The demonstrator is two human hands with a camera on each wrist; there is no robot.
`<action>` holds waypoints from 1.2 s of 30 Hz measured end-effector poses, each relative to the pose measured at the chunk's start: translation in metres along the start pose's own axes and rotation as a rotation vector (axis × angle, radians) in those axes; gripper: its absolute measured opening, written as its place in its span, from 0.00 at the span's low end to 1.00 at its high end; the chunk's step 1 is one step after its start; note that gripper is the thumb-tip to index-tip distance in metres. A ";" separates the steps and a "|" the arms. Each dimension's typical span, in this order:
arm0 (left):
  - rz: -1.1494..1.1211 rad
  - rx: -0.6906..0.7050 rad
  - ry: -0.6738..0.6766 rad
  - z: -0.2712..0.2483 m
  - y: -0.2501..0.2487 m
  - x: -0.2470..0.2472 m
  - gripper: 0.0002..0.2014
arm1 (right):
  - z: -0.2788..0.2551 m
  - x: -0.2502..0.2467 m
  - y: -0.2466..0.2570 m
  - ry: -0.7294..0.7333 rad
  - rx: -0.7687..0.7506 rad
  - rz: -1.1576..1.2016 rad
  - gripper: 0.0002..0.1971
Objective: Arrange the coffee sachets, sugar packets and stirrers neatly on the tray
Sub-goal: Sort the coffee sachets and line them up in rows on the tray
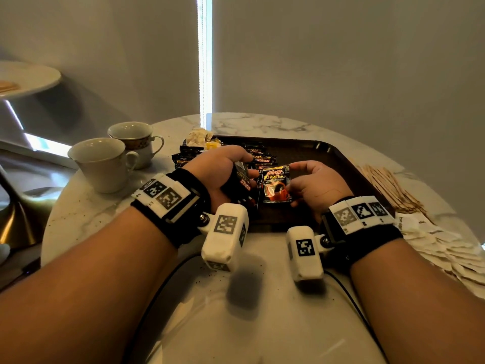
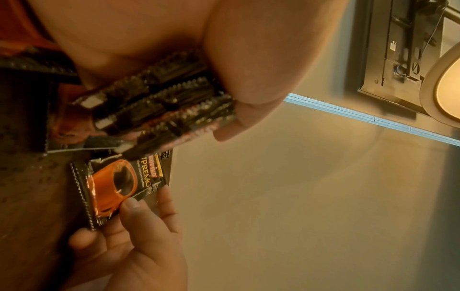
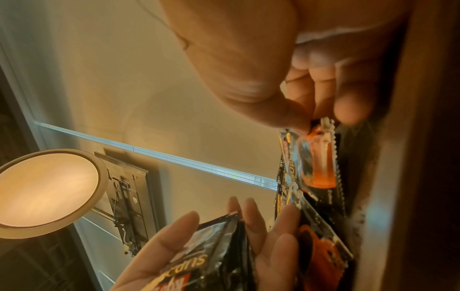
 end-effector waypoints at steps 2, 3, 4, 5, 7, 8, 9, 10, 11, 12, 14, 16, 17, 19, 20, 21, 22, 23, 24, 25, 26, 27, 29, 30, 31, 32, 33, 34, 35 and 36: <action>0.009 -0.006 -0.001 -0.001 0.001 0.002 0.22 | 0.000 0.000 0.000 -0.005 0.000 -0.005 0.27; 0.012 -0.006 -0.004 0.000 0.002 0.002 0.21 | 0.000 0.000 0.000 -0.006 0.002 -0.009 0.27; 0.009 -0.003 -0.006 0.000 0.002 0.003 0.21 | 0.000 0.001 0.001 -0.003 0.005 -0.012 0.27; 0.005 0.004 -0.011 0.000 0.002 0.003 0.20 | 0.000 0.001 0.001 0.003 0.010 -0.010 0.27; -0.003 0.012 -0.020 -0.001 0.002 0.004 0.20 | 0.000 0.003 0.000 0.015 0.024 -0.001 0.27; -0.004 0.016 -0.025 -0.001 0.001 0.004 0.20 | 0.000 0.003 0.000 0.017 0.031 0.002 0.26; -0.003 0.020 -0.028 -0.001 0.001 0.005 0.19 | 0.000 0.002 0.000 0.016 0.034 0.005 0.25; -0.001 0.024 -0.030 -0.002 0.000 0.005 0.19 | 0.000 0.002 0.000 0.013 0.035 0.006 0.23; 0.001 0.027 -0.031 -0.003 0.000 0.005 0.19 | 0.000 0.002 0.000 0.011 0.034 0.004 0.22; 0.000 0.031 -0.030 -0.003 -0.001 0.006 0.19 | 0.000 0.002 0.000 0.011 0.034 0.001 0.21; -0.004 0.035 -0.032 -0.004 -0.002 0.006 0.19 | -0.001 0.004 0.001 0.016 0.034 -0.007 0.20; -0.001 0.039 -0.031 -0.005 -0.002 0.007 0.19 | -0.001 0.004 0.002 0.017 0.034 -0.023 0.20; -0.002 0.042 -0.029 -0.005 -0.003 0.008 0.18 | -0.001 0.005 0.003 0.019 0.034 -0.019 0.20; -0.006 0.046 -0.030 -0.006 -0.004 0.008 0.17 | 0.000 0.005 0.003 0.024 0.040 -0.002 0.21; -0.007 0.046 -0.031 -0.007 -0.004 0.008 0.16 | 0.000 0.005 0.003 0.026 0.042 0.004 0.21; -0.007 0.044 -0.035 -0.007 -0.003 0.008 0.16 | 0.001 0.005 0.003 0.028 0.041 0.012 0.22; -0.010 0.043 -0.038 -0.007 -0.003 0.008 0.16 | 0.001 0.005 0.004 0.030 0.039 0.019 0.22; -0.016 0.043 -0.042 -0.006 -0.003 0.008 0.17 | 0.001 0.005 0.004 0.032 0.035 0.028 0.22; -0.023 0.044 -0.044 -0.006 -0.003 0.008 0.17 | 0.001 0.005 0.003 0.033 0.032 0.033 0.22; -0.029 0.047 -0.047 -0.005 -0.003 0.008 0.17 | 0.001 0.005 0.003 0.032 0.024 0.036 0.21; -0.032 0.050 -0.049 -0.005 -0.003 0.008 0.17 | 0.001 0.006 0.004 0.028 0.012 0.033 0.21; -0.034 0.053 -0.050 -0.004 -0.004 0.007 0.18 | 0.001 0.006 0.004 0.024 0.001 0.028 0.20; -0.033 0.063 -0.051 -0.002 -0.004 0.007 0.19 | 0.002 0.007 0.005 0.027 -0.012 0.018 0.20; -0.031 0.066 -0.050 -0.002 -0.004 0.007 0.19 | 0.002 0.007 0.005 0.029 -0.015 0.013 0.19; -0.031 0.068 -0.048 -0.001 -0.004 0.007 0.19 | 0.001 0.007 0.006 0.027 -0.021 0.006 0.19; -0.040 0.072 -0.044 -0.001 -0.004 0.007 0.19 | 0.001 0.006 0.006 0.021 -0.028 0.001 0.18; -0.054 0.078 -0.040 0.000 -0.003 0.007 0.18 | 0.000 0.005 0.006 0.015 -0.037 -0.002 0.18; -0.067 0.085 -0.036 -0.001 -0.003 0.007 0.17 | 0.000 0.005 0.007 0.013 -0.044 -0.006 0.18; -0.075 0.090 -0.035 -0.001 -0.003 0.007 0.16 | 0.000 0.004 0.006 0.016 -0.049 -0.007 0.18; -0.080 0.095 -0.034 -0.001 -0.003 0.007 0.15 | -0.001 0.004 0.006 0.019 -0.054 -0.007 0.18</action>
Point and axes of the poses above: each hand's wrist, its own z-axis towards the middle knuckle, its own x-axis out of the palm, y = z × x, the point moved 8 cm from there along z, towards the middle knuckle, and after that the axes turned 11 degrees about z, right-handed, at the moved point
